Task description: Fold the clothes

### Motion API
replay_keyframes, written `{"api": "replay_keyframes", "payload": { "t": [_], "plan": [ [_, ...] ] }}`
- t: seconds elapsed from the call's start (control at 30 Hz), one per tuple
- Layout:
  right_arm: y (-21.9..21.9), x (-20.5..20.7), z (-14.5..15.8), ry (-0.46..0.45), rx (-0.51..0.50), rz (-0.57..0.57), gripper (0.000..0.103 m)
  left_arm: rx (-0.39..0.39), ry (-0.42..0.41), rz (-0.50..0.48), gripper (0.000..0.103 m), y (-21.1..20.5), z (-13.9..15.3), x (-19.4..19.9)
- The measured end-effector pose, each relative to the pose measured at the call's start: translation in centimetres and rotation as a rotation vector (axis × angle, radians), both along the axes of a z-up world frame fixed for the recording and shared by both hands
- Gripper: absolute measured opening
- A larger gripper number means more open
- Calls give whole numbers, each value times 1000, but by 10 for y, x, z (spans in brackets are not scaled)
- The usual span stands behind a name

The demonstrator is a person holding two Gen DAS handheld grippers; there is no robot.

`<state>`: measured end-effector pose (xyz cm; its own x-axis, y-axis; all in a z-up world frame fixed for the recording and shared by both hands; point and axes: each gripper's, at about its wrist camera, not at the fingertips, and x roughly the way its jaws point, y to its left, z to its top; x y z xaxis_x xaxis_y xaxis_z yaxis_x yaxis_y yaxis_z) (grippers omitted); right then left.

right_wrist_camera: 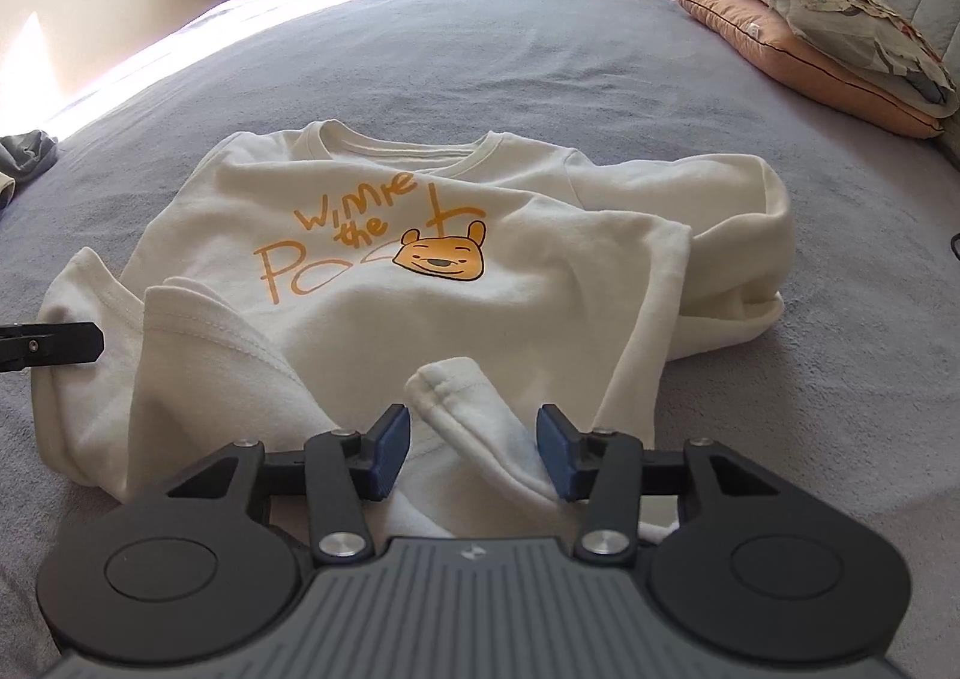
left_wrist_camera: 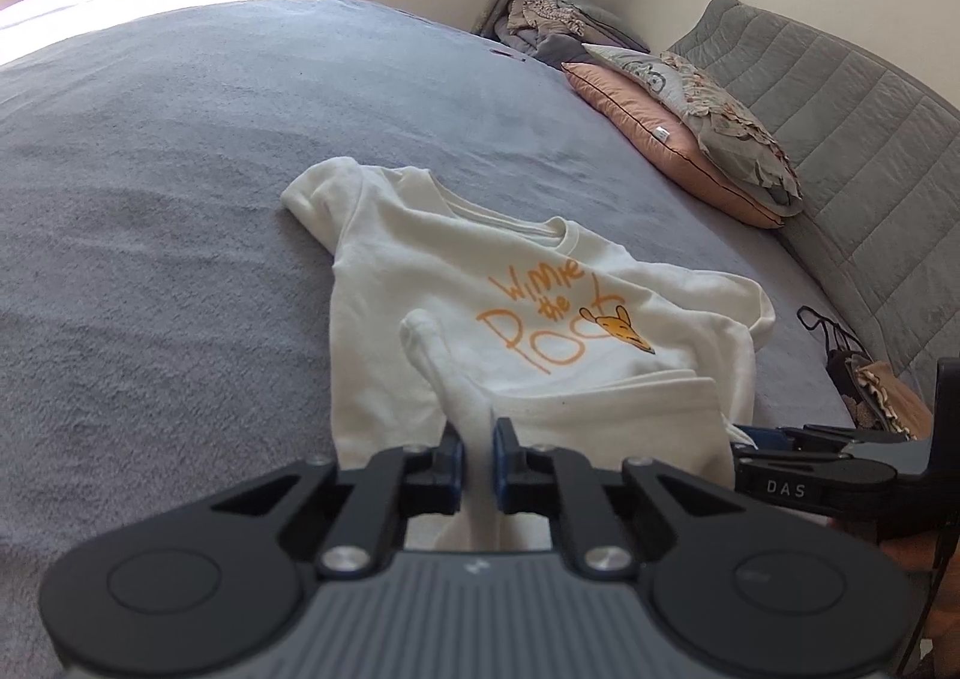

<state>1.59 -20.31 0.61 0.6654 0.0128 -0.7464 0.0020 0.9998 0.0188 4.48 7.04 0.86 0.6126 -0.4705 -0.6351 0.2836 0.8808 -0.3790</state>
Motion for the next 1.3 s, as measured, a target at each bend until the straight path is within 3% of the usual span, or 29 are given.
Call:
{"api": "replay_keyframes", "payload": {
  "t": [0.03, 0.1, 0.33, 0.57, 1.03, 1.3],
  "plan": [
    [1, 0, -2, 2, -19, -14, 24, 4, -10, -4, 10, 1, 1, -3],
    [0, -3, -2, 2, -50, -48, 6, 14, -39, -37, 9, 3, 5, -11],
    [-26, -47, 31, -75, -77, -114, 6, 1, -166, -201, 9, 22, 20, -48],
    [-46, -92, 35, -53, -84, -136, 5, -82, -152, -289, 9, 43, 14, -76],
    [-48, -147, 34, -27, -135, -41, 5, -8, -166, -507, 8, 52, -1, -114],
    [-43, -154, 20, 59, -153, 28, 5, 74, -89, -596, 8, 49, -17, -111]
  ]
}}
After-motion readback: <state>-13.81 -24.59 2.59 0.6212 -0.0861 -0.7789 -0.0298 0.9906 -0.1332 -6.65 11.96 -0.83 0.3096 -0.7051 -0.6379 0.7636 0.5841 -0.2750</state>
